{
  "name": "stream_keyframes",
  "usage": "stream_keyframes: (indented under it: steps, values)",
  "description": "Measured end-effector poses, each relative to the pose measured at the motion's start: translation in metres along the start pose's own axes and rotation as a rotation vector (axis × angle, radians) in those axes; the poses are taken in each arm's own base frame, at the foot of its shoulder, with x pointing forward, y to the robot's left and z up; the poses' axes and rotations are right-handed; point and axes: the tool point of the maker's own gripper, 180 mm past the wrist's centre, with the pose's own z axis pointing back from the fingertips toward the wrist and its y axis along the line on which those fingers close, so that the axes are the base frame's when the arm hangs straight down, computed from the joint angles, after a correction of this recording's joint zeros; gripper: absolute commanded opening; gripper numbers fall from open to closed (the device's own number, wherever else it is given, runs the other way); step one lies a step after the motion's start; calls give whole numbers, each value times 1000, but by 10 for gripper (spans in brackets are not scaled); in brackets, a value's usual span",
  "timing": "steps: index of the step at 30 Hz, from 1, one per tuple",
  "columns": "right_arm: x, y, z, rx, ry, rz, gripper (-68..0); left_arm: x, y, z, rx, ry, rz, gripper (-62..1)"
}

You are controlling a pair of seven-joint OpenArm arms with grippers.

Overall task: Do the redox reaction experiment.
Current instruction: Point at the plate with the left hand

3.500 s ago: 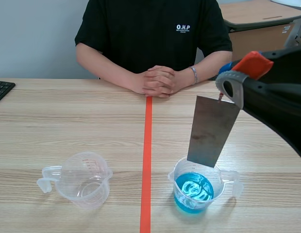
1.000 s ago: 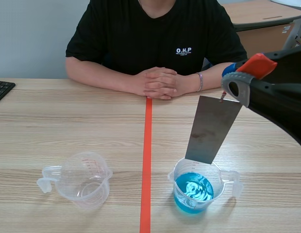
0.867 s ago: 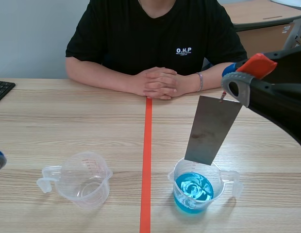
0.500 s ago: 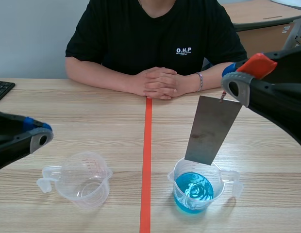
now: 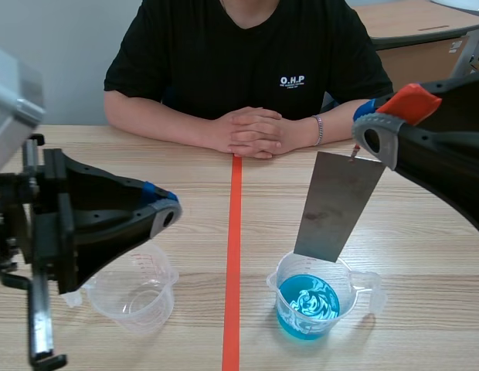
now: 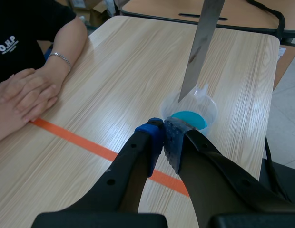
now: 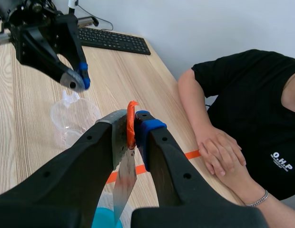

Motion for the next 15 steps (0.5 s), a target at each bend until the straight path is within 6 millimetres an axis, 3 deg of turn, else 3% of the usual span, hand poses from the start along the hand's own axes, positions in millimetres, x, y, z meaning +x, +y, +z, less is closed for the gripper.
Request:
stream_keyframes:
  steps: [8, 15]
  values:
    - [0, 0, 0, -1, -2, -2, -658, -2, -16, -38, -20, -11, 15, -567]
    - [0, 0, 0, -1, -2, -2, -658, -28, -3, -63, 29, 18, 48, -567]
